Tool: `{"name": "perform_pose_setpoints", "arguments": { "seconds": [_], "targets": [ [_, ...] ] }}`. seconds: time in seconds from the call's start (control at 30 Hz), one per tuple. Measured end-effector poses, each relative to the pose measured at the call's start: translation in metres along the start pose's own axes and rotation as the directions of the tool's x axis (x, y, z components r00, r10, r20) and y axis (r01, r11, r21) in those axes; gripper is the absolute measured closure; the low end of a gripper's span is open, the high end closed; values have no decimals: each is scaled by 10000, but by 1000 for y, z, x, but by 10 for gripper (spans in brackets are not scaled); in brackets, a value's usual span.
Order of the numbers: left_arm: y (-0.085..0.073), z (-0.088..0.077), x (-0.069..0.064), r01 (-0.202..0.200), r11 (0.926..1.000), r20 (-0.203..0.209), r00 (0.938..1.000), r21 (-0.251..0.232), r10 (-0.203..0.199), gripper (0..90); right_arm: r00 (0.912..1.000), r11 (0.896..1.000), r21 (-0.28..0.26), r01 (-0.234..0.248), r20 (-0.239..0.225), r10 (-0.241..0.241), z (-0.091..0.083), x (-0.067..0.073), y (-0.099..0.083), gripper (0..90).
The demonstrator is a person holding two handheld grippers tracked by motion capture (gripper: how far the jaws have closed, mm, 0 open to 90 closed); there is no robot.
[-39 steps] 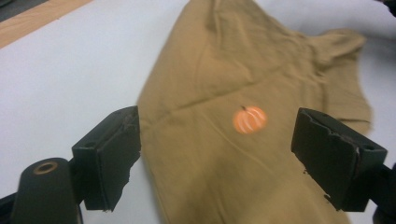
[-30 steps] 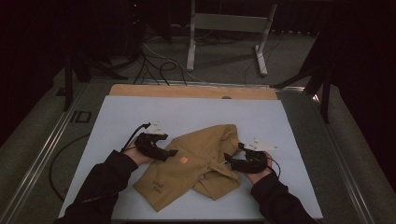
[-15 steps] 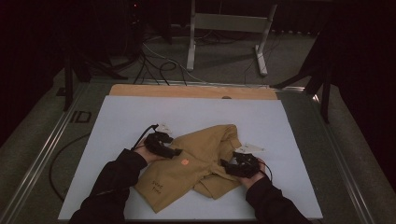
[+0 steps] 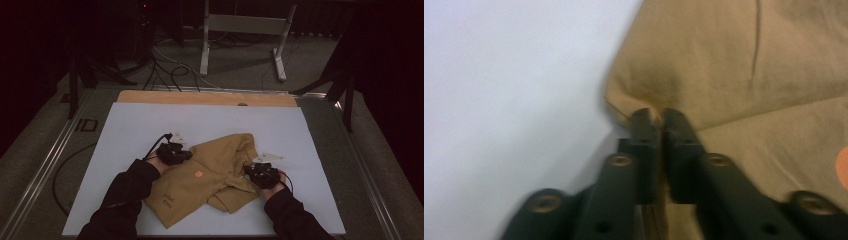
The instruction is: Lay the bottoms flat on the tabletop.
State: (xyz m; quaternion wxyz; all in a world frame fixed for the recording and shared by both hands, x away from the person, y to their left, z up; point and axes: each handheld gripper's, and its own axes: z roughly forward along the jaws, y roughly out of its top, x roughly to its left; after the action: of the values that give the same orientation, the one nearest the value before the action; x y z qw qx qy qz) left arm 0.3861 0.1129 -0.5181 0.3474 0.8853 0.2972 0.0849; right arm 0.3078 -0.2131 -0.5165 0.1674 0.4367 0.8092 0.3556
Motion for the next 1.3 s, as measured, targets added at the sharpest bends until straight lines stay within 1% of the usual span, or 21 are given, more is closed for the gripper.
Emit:
{"name": "perform_pose_setpoints", "arguments": {
  "seconds": [0.03,0.1,0.13,0.2,0.3,0.4,0.47,0.5,0.53,0.6,0.7,0.73,0.8,0.9,0.97,1.03,1.07,1.13,1.17,1.23,1.3],
  "targets": [
    [1,0,-2,-187,9998,-131,9997,66,188,886,10000,10000,41,-1,-7,1,0,0,1,898],
    [3,-1,-4,-366,9993,-315,9988,35,367,896,10000,9999,75,-71,-21,71,-2,-1,2,900],
    [3,-2,-5,-376,9993,-419,9984,15,377,898,9999,9999,29,-117,-49,118,-3,-1,2,900],
    [3,-8,-5,-352,9990,-556,9979,-260,337,900,10000,10000,-45,-51,-14,51,-6,-3,5,900],
    [4,-19,-1,-235,9984,-696,9974,-509,199,900,9994,9991,-243,-334,-62,333,-12,-7,10,900],
    [3,-31,0,-239,9967,-778,9968,-774,178,900,9997,9990,-381,-233,46,234,-16,-8,12,900],
    [2,-40,-2,-276,9942,-736,9971,-1035,200,900,9999,9991,-414,-125,75,129,-19,-7,14,900],
    [2,-45,-3,-286,9935,-763,9969,-1098,203,900,9999,9987,-487,-127,75,131,-21,-7,16,900],
    [0,-51,-4,-352,9926,-813,9964,-1166,257,900,9999,9986,-519,27,150,-19,-22,-7,17,900],
    [-3,-62,-5,-390,9909,-845,9960,-1286,283,900,9997,9981,-614,45,247,-30,-24,-7,19,900],
    [-11,-79,-9,-515,9888,-1004,9942,-1403,375,900,9990,9964,-843,53,451,-15,-30,-12,23,900],
    [-14,-85,-9,-477,9881,-950,9949,-1460,340,900,9986,9958,-917,23,531,26,-33,-14,25,900],
    [-21,-96,-12,-565,9873,-1118,9929,-1482,401,900,9975,9931,-1170,54,705,29,-39,-18,30,900],
    [-32,-113,-18,-562,9845,-1071,9935,-1659,386,900,9962,9886,-1506,0,863,132,-48,-23,39,900],
    [-40,-123,-24,-569,9835,-1003,9942,-1719,400,900,9951,9853,-1706,74,983,96,-51,-25,45,900],
    [-48,-131,-30,-675,9833,-1003,9937,-1692,510,900,9942,9838,-1787,148,1071,45,-53,-26,50,900],
    [-53,-134,-33,-653,9835,-920,9945,-1685,503,900,9933,9831,-1817,230,1152,-19,-54,-26,52,900],
    [-61,-141,-39,-774,9850,-925,9937,-1541,636,900,9917,9833,-1784,360,1279,-131,-53,-24,54,900],
    [-66,-143,-42,-691,9859,-758,9954,-1526,580,900,9911,9838,-1748,396,1323,-164,-52,-24,54,900],
    [-73,-146,-52,-935,9871,-569,9946,-1299,868,900,9928,9867,-1582,383,1179,-197,-48,-22,51,900],
    [-80,-148,-61,-1089,9884,-382,9937,-1058,1054,900,9942,9907,-1279,472,1017,-343,-42,-18,44,900]
  ]
}}
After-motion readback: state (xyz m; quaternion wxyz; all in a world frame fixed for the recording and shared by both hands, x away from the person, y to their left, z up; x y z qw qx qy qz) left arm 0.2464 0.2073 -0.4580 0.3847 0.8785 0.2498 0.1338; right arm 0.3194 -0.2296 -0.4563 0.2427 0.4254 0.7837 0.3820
